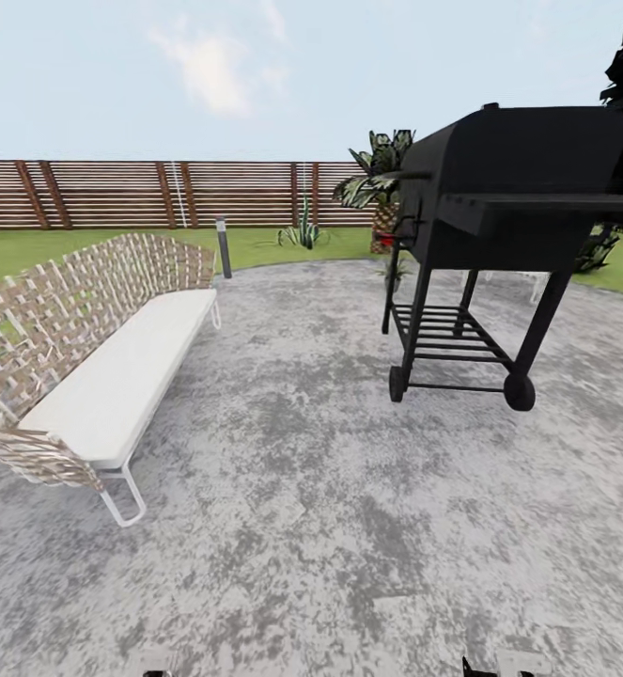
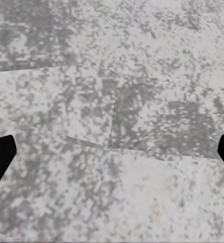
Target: Pick up the pesticide atomizer in the garden and spray insectifuge to fully cover both potted plants in the garden.
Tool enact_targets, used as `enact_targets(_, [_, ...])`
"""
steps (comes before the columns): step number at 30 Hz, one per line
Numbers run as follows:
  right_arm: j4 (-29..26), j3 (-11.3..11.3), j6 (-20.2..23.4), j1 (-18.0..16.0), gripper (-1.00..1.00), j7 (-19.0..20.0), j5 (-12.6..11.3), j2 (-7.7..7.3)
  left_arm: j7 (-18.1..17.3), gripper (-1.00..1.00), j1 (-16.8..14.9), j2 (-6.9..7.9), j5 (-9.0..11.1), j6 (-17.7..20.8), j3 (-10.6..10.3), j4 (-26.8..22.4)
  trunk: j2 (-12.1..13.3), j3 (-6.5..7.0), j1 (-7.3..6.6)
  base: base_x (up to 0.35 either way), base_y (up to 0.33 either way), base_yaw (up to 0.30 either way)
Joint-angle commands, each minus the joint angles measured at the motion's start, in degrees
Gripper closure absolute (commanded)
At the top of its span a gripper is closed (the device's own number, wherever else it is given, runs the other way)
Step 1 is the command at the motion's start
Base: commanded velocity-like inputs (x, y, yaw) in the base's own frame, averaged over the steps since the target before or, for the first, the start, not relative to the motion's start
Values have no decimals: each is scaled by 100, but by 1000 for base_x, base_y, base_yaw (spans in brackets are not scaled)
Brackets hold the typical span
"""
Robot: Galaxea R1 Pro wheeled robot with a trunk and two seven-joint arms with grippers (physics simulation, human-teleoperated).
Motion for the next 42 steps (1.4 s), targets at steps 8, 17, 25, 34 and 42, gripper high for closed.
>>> enact_targets(8, [1,-48,-25,-5,-100,6,51,1,-31,100,-2,0,-38,-16,51,4,-2,-5,2,338,98,0])
enact_targets(17, [3,-44,-25,-5,-100,6,51,0,-31,100,-1,0,-38,-17,51,4,-2,-5,2,338,82,0])
enact_targets(25, [4,-44,-25,-5,-100,6,51,1,-31,100,0,0,-38,-17,51,4,-2,-5,2,338,37,0])
enact_targets(34, [4,-47,-25,-5,-100,6,51,1,-31,100,-1,0,-38,-16,51,4,-2,-5,2,338,1,0])
enact_targets(42, [4,-45,-25,-5,-100,6,51,1,-31,100,0,0,-38,-17,51,4,-2,-5,2,338,0,0])
